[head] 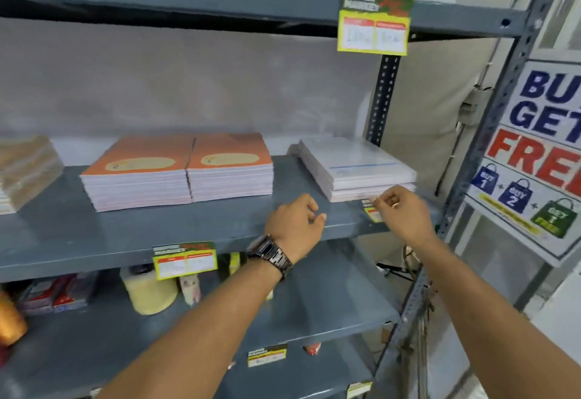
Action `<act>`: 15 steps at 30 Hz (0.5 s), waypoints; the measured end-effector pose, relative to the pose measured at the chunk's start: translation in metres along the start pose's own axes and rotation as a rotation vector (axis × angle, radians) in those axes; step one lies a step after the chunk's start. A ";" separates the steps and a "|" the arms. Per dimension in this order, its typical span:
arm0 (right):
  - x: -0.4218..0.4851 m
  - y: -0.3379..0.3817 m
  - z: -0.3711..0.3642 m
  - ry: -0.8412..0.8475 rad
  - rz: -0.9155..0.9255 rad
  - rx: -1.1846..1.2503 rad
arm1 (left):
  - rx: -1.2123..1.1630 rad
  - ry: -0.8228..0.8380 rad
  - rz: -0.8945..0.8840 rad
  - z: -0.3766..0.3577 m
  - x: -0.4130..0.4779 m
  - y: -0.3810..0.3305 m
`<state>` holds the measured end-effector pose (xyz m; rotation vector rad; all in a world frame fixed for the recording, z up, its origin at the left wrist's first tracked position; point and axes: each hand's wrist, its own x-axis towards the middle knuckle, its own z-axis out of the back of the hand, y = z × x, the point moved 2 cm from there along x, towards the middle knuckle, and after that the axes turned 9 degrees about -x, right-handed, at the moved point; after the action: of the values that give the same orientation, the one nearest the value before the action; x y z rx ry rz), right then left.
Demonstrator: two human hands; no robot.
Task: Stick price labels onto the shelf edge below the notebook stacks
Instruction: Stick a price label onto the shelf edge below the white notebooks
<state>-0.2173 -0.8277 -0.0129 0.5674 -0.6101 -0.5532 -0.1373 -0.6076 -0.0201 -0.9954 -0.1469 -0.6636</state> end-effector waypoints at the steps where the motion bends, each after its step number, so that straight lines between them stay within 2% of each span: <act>1: 0.010 -0.013 0.004 0.034 -0.008 -0.032 | -0.005 0.018 0.039 -0.014 0.006 -0.007; 8: 0.061 -0.063 0.020 0.191 -0.009 -0.227 | -0.011 0.050 0.231 -0.085 0.046 -0.043; 12: 0.072 -0.059 0.020 0.255 0.013 -0.183 | 0.033 0.075 0.285 -0.108 0.061 -0.057; 15: 0.078 -0.057 0.020 0.290 -0.014 -0.109 | 0.032 0.035 0.330 -0.119 0.070 -0.060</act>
<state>-0.1943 -0.9236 -0.0070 0.5372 -0.3001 -0.5023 -0.1371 -0.7577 -0.0135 -0.9495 0.0375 -0.3749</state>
